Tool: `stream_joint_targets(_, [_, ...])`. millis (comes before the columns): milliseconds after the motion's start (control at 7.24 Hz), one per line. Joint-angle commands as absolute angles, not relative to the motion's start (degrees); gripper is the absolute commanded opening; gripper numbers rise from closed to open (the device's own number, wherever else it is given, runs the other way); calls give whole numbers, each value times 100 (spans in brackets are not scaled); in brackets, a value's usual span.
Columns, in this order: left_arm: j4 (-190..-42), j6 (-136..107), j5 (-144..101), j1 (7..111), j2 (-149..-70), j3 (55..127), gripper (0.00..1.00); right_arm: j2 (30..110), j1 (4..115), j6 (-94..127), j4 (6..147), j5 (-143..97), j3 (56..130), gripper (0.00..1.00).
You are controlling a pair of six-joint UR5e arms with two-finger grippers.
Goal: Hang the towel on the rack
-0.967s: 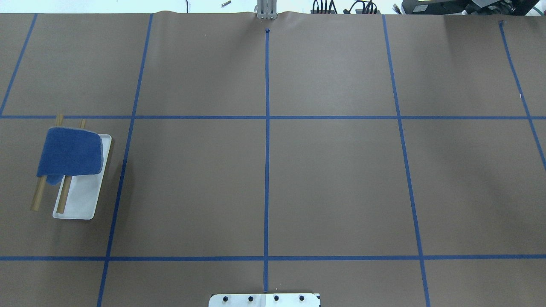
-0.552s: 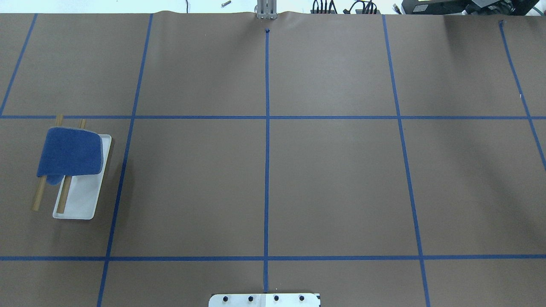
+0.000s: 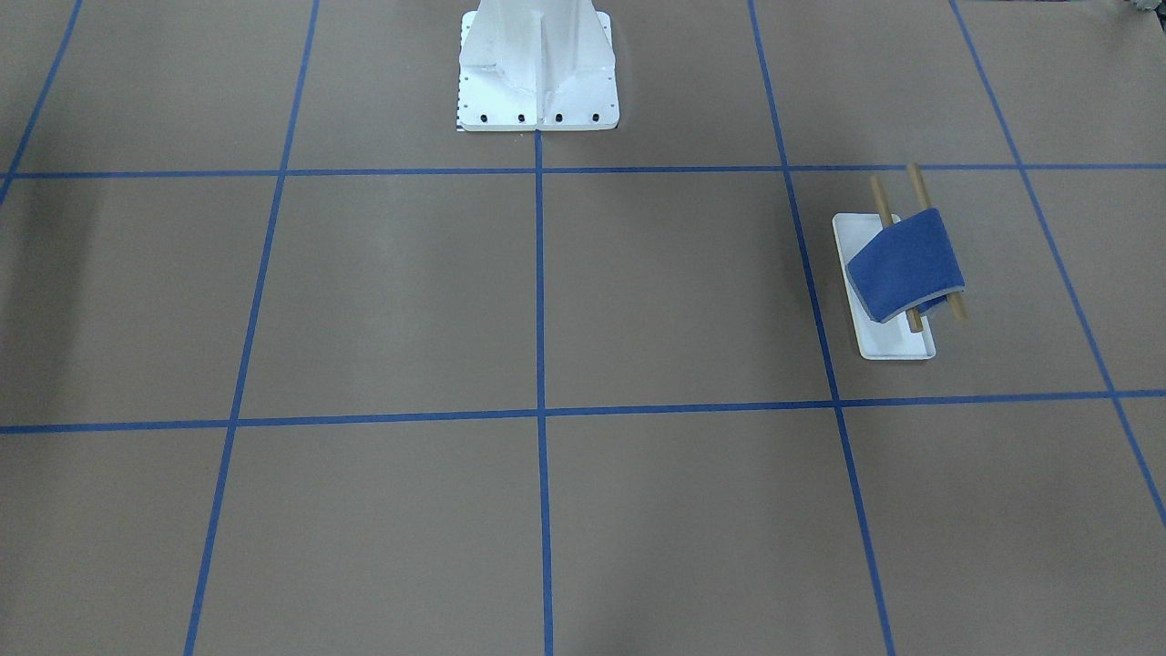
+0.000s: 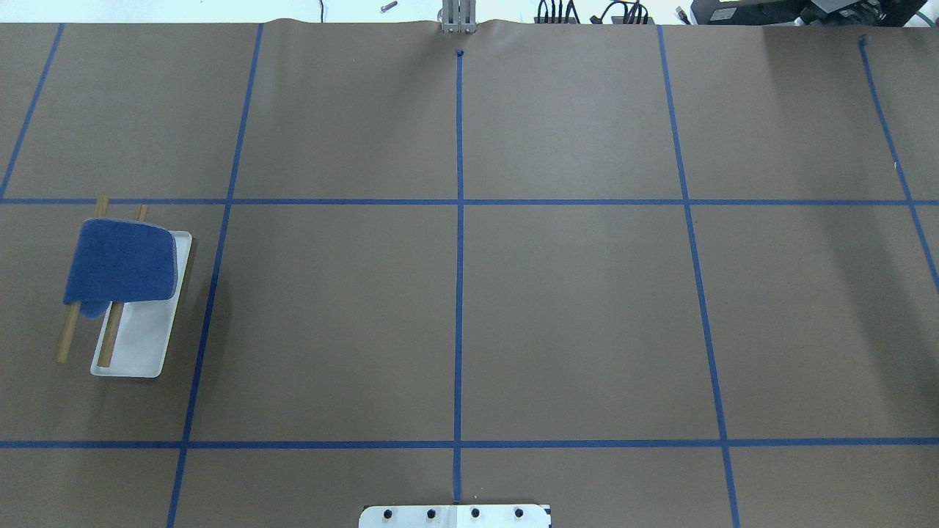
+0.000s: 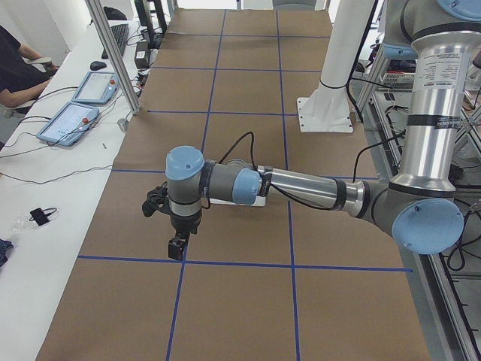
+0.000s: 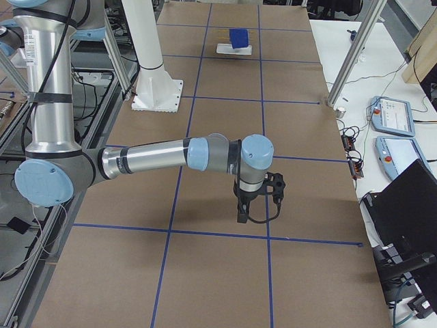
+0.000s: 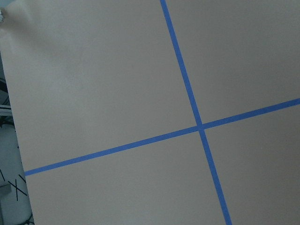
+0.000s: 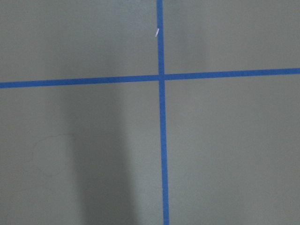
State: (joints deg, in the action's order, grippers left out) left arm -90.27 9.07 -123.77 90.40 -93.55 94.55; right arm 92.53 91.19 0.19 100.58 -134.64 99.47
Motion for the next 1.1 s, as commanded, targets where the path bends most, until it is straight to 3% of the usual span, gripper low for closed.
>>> stream_joint_targets(0, [-9088, -220, -12462, 9044, -9378, 9298, 98, 9527, 9211, 53, 9554, -13552, 9389, 100])
stream_joint_targets(414, [-9097, -413, -13060, 9044, -9316, 9237, 99, 9493, 9343, 53, 9536, -13623, 9316, 100])
stream_joint_targets(967, [-9096, -834, -13061, 9044, -9361, 9246, 99, 9492, 9413, 871, 9554, -13658, 9888, 100])
